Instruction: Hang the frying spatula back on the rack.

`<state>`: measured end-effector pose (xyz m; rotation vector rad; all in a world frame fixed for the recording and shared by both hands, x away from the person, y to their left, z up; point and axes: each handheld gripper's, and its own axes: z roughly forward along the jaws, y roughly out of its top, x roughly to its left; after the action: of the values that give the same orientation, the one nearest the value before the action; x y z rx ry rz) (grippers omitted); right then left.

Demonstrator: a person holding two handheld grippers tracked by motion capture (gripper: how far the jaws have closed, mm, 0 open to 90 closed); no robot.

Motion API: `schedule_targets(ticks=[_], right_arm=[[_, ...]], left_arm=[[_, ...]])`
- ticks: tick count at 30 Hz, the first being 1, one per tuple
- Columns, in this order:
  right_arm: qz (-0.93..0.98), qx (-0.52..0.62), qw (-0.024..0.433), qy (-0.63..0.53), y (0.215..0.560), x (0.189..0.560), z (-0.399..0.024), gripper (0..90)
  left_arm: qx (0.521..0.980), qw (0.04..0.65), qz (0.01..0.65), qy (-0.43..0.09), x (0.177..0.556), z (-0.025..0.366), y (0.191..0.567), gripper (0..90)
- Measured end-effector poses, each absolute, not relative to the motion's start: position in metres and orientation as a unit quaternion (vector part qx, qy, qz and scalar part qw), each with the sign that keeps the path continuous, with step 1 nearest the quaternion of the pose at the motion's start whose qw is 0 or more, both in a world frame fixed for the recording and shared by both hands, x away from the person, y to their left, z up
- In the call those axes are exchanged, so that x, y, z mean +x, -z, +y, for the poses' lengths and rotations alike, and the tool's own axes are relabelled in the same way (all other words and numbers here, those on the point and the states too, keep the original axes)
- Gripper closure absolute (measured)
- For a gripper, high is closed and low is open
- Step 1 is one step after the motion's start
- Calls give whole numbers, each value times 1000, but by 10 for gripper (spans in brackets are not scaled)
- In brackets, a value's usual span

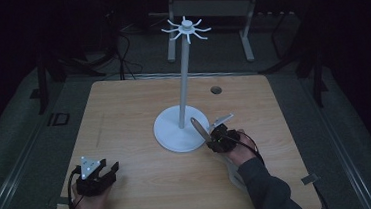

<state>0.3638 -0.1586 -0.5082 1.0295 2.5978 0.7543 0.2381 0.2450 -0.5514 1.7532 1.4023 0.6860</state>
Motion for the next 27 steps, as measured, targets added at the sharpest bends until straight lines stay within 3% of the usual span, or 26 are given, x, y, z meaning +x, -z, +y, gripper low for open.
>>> schedule_targets(ticks=[27], right_arm=[[847, 343, 182, -364, 461, 354, -166, 740]], left_arm=[[681, 390, 553, -281, 236, 247, 549, 492]])
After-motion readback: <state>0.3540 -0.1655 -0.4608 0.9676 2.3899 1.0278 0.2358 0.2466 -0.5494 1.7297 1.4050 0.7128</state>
